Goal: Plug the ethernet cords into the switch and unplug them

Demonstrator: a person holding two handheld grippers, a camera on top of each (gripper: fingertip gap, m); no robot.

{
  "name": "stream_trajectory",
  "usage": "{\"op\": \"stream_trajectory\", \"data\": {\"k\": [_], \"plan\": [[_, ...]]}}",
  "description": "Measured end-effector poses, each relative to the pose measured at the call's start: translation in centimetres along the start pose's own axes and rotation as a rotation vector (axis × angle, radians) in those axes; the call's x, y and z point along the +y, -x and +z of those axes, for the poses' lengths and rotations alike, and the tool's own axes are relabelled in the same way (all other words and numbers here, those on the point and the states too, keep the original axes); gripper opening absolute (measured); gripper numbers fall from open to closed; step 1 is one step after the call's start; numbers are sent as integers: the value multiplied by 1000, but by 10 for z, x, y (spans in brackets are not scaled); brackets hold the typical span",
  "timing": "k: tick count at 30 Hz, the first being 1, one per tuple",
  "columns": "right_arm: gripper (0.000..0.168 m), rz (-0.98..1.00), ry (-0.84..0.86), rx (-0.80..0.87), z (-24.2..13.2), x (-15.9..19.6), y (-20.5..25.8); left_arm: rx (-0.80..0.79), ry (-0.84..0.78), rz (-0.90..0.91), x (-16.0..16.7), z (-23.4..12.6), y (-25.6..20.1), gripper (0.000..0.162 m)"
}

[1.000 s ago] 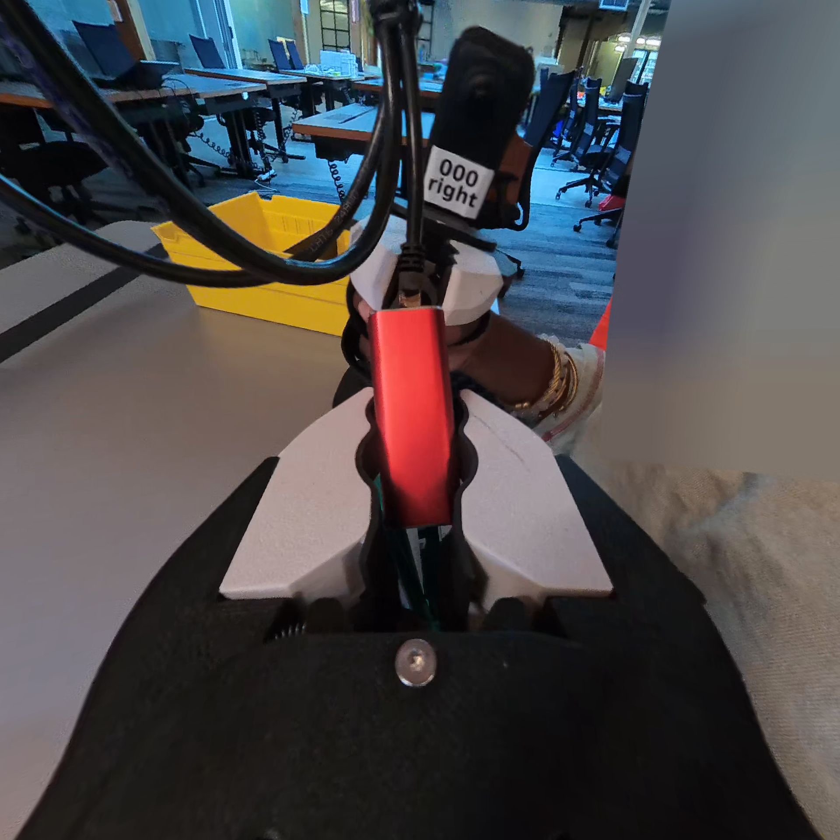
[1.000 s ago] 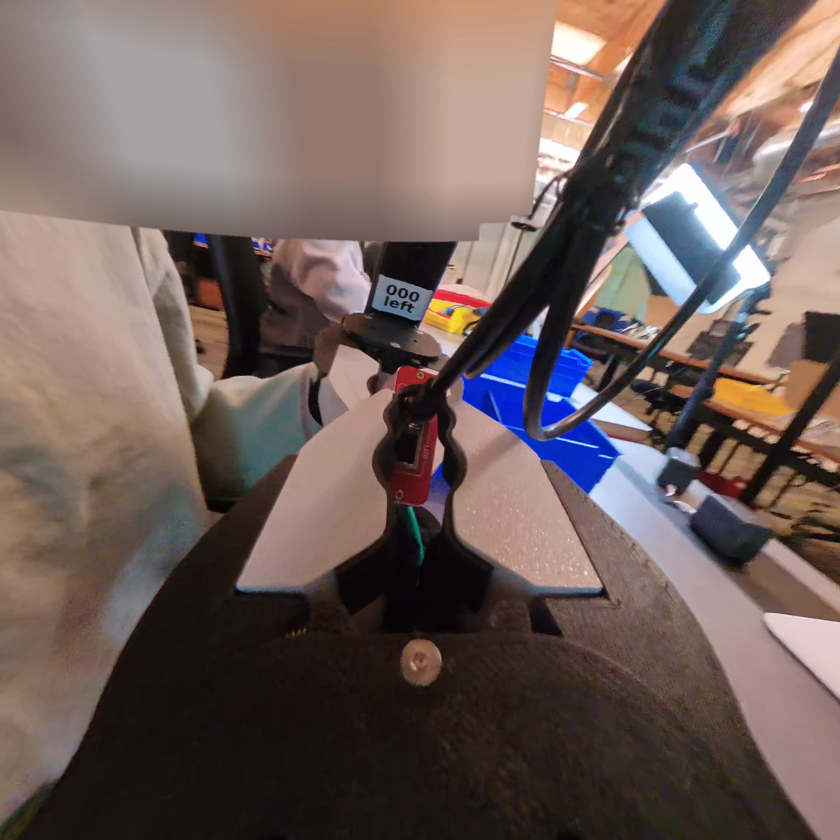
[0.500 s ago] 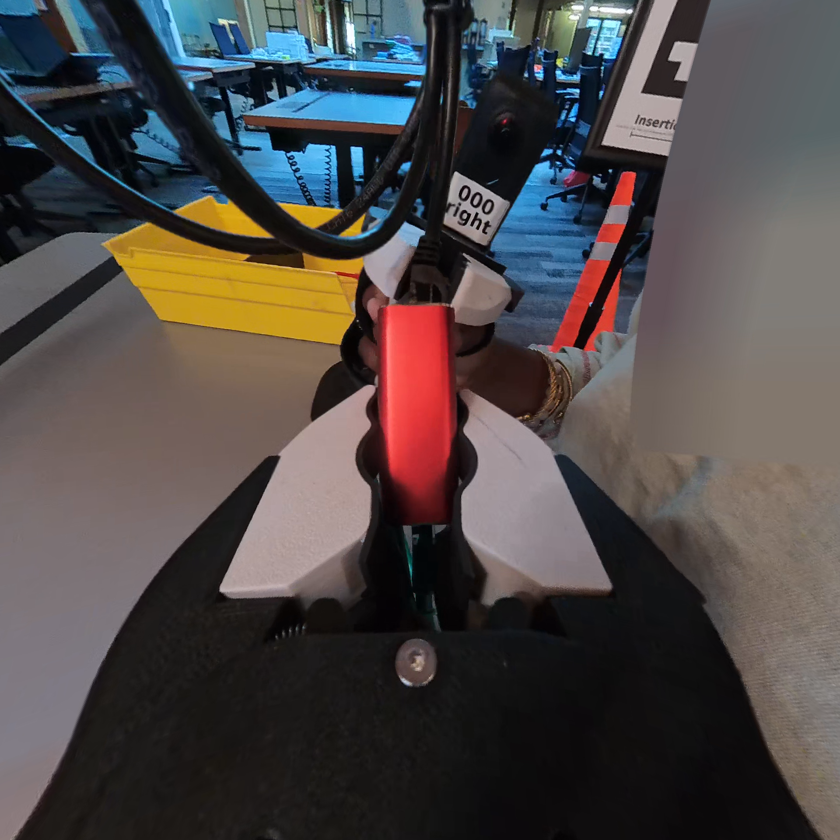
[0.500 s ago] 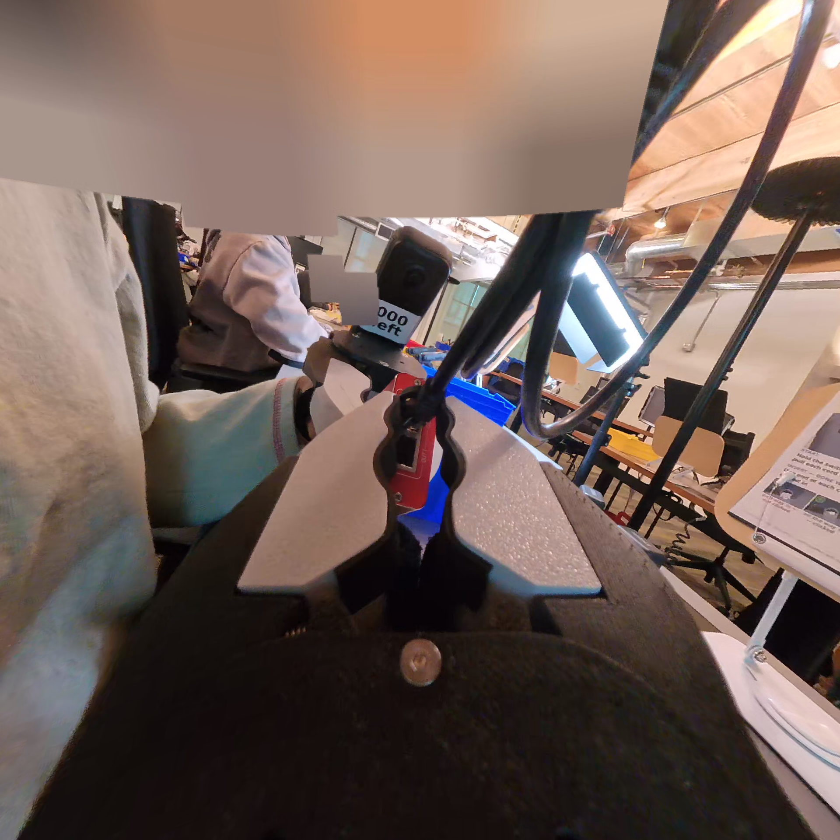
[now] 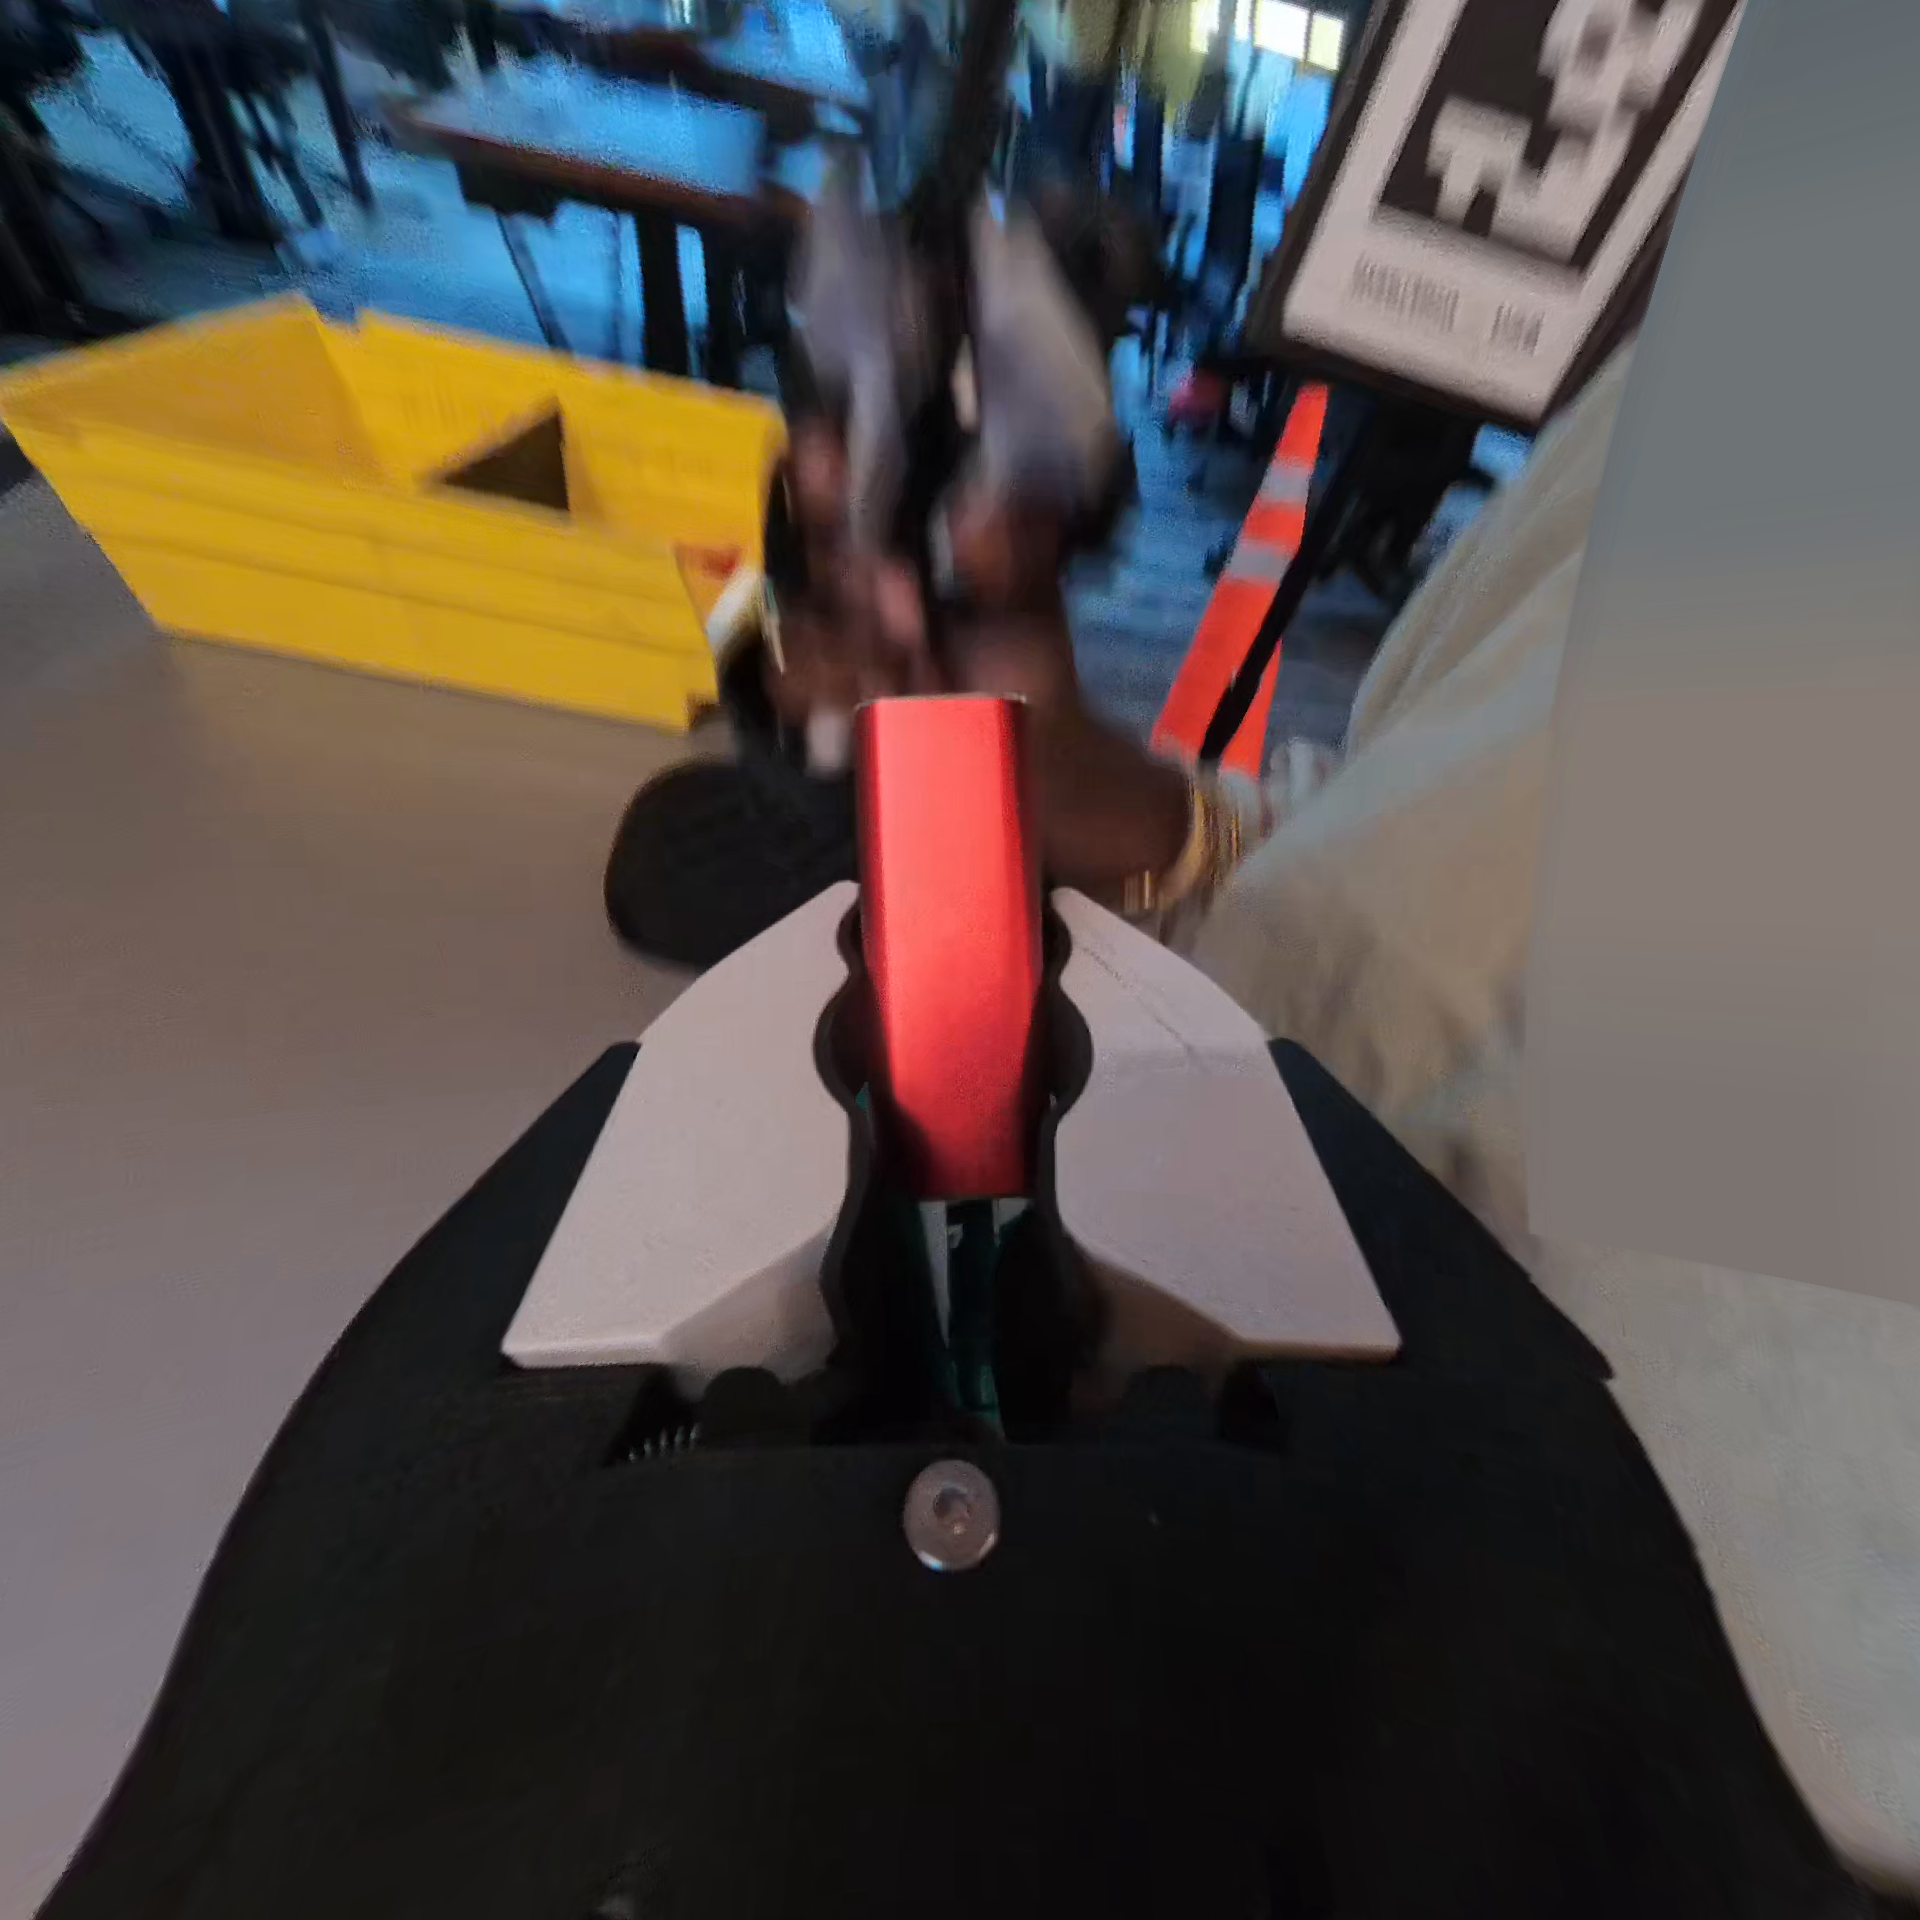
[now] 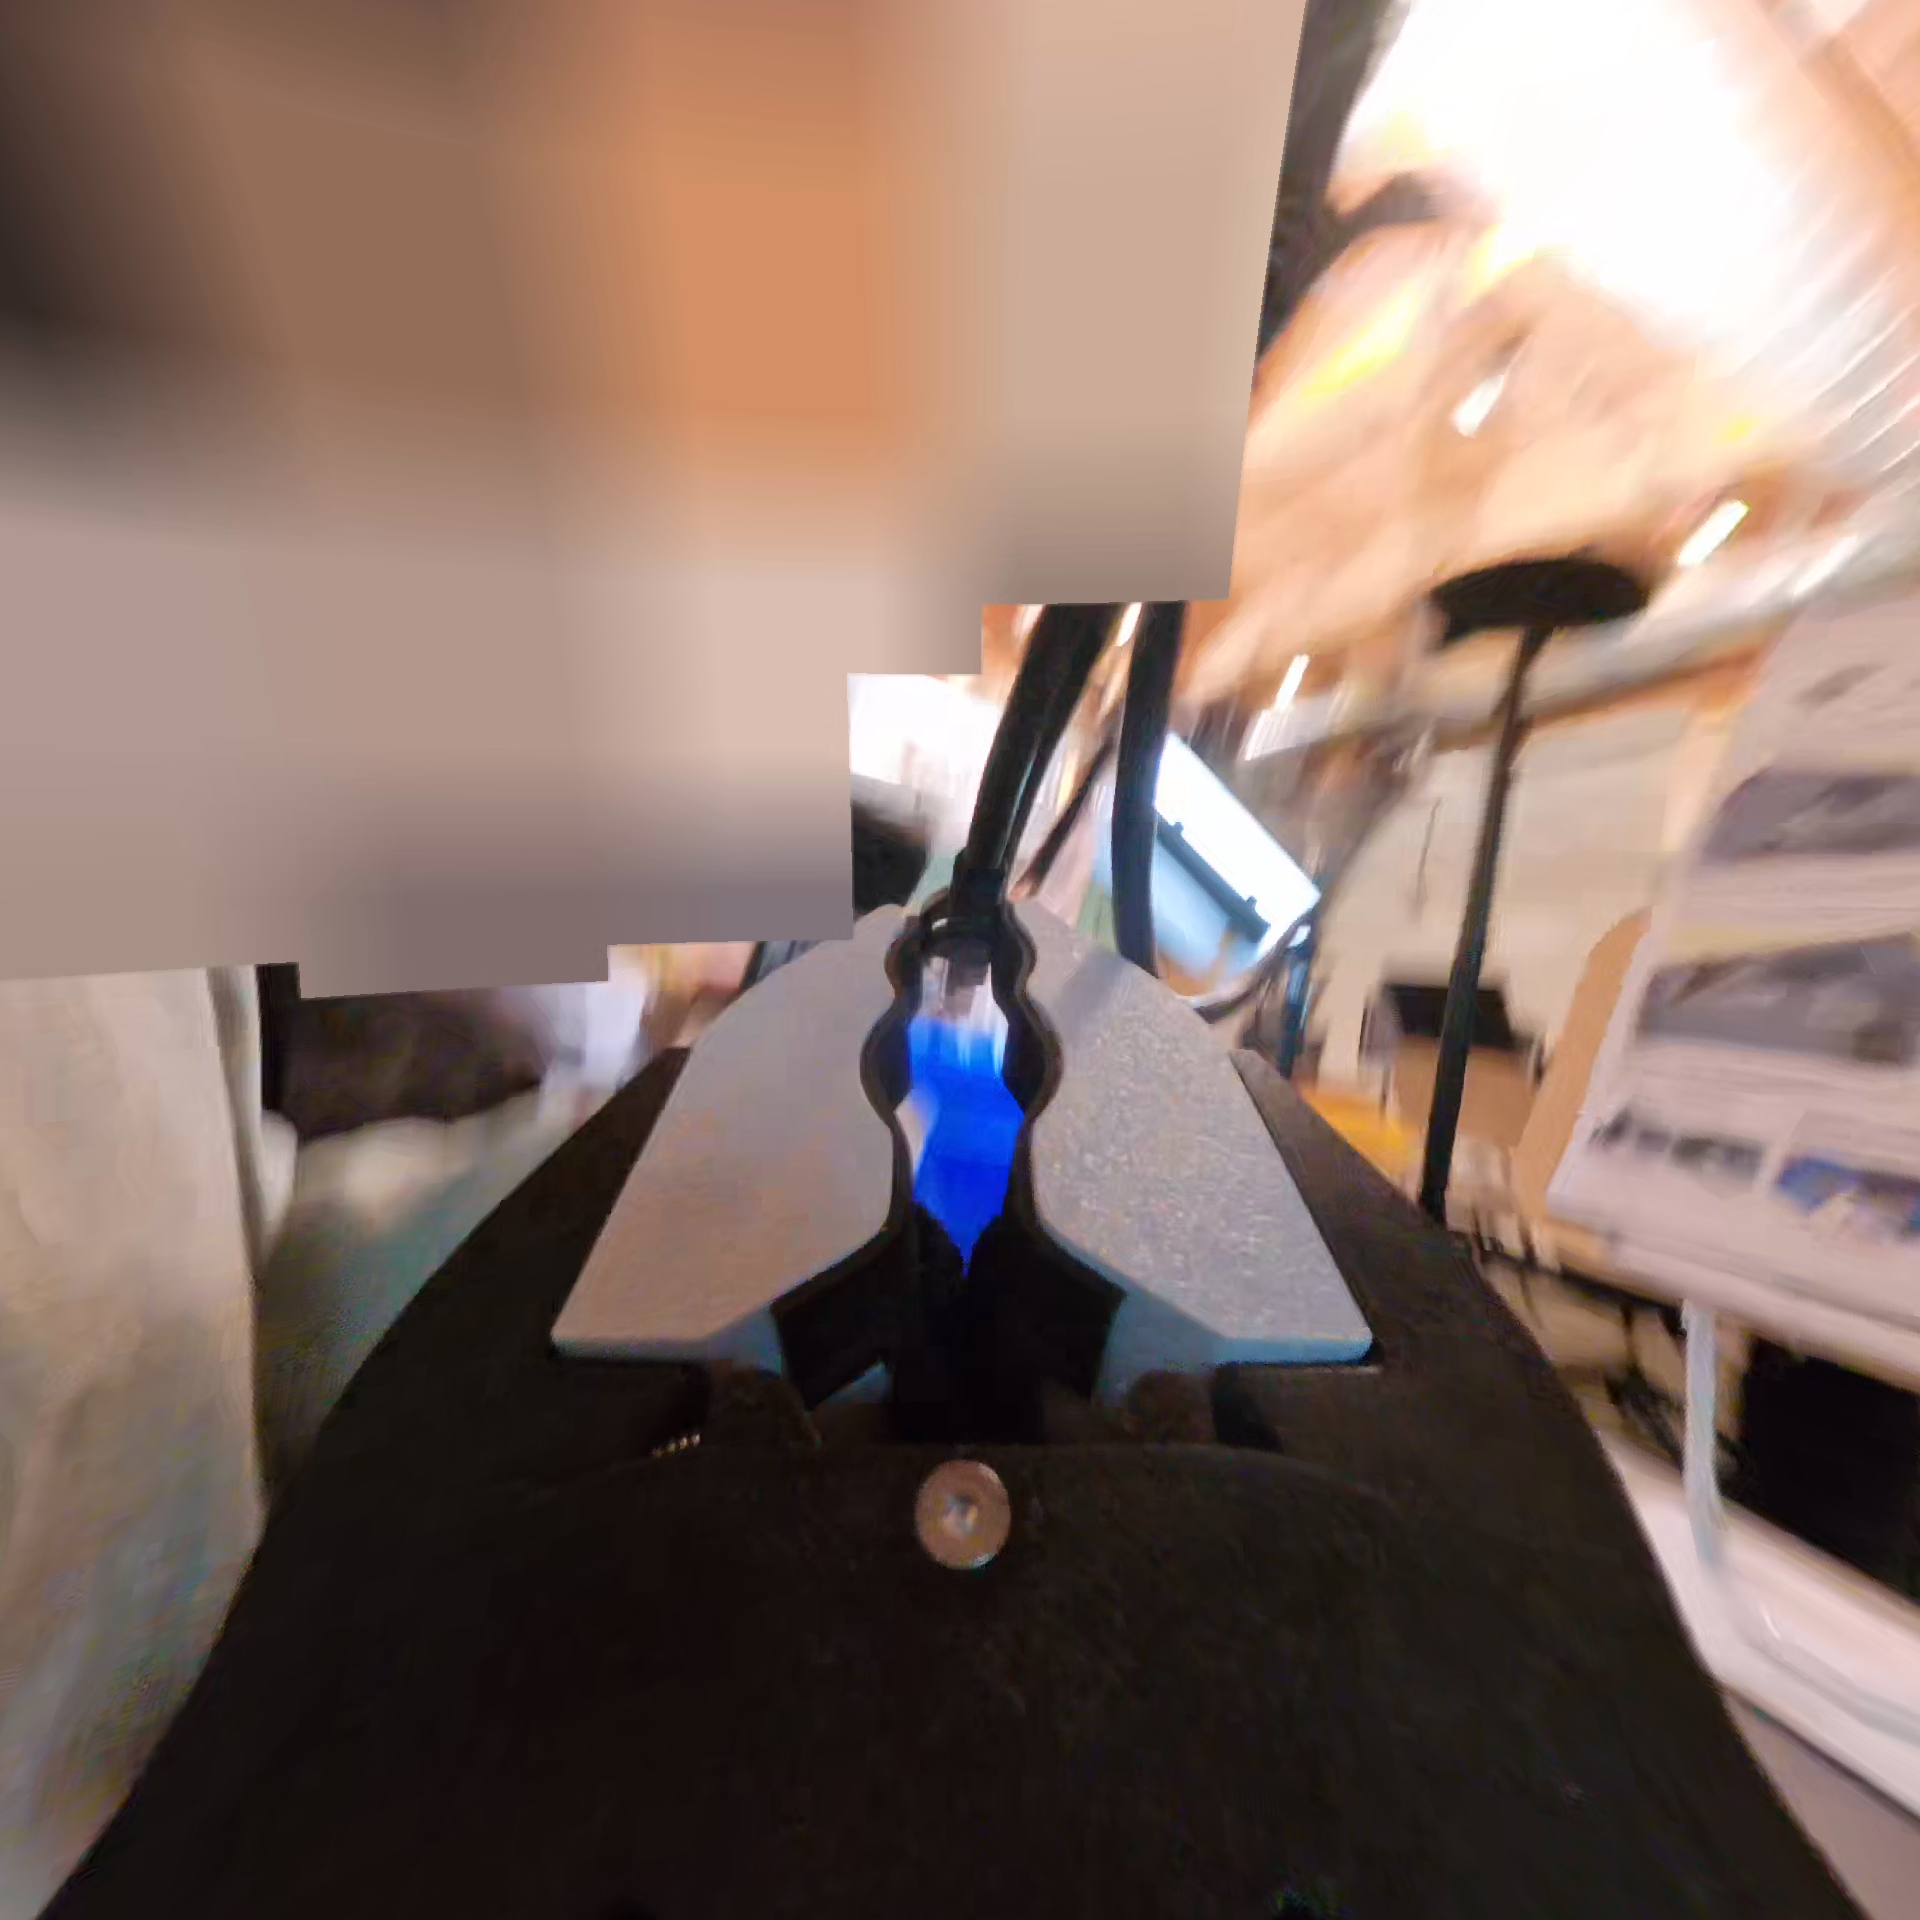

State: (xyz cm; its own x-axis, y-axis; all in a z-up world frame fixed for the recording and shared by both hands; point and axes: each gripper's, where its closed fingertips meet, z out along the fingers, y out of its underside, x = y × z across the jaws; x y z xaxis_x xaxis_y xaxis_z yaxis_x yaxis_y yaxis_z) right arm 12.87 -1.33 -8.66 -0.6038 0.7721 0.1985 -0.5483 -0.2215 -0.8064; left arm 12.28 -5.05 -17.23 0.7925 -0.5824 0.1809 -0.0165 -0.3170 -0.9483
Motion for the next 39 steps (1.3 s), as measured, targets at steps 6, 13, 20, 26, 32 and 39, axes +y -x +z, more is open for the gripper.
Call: {"op": "stream_trajectory", "data": {"k": [6,13,20,26,32,39], "plan": [[13,-15,85,126,-59,-42,-52,-169,-287,-12,-34,-47,17,28],[13,-177,479,572,-149,-49,-102,-314,-286,-6,-20,-51,37,28],[14,-231,985,1100,-279,-49,-130,-344,-302,5,-19,-56,36,28],[13,-326,1483,1329,-362,-36,-137,-347,-261,25,-16,-50,34,28],[14,-624,1982,1229,-396,-31,-158,-346,-257,27,-16,-49,33,28],[38,-325,1728,953,-364,7,-154,-345,-260,21,-16,-51,35,28]]}}
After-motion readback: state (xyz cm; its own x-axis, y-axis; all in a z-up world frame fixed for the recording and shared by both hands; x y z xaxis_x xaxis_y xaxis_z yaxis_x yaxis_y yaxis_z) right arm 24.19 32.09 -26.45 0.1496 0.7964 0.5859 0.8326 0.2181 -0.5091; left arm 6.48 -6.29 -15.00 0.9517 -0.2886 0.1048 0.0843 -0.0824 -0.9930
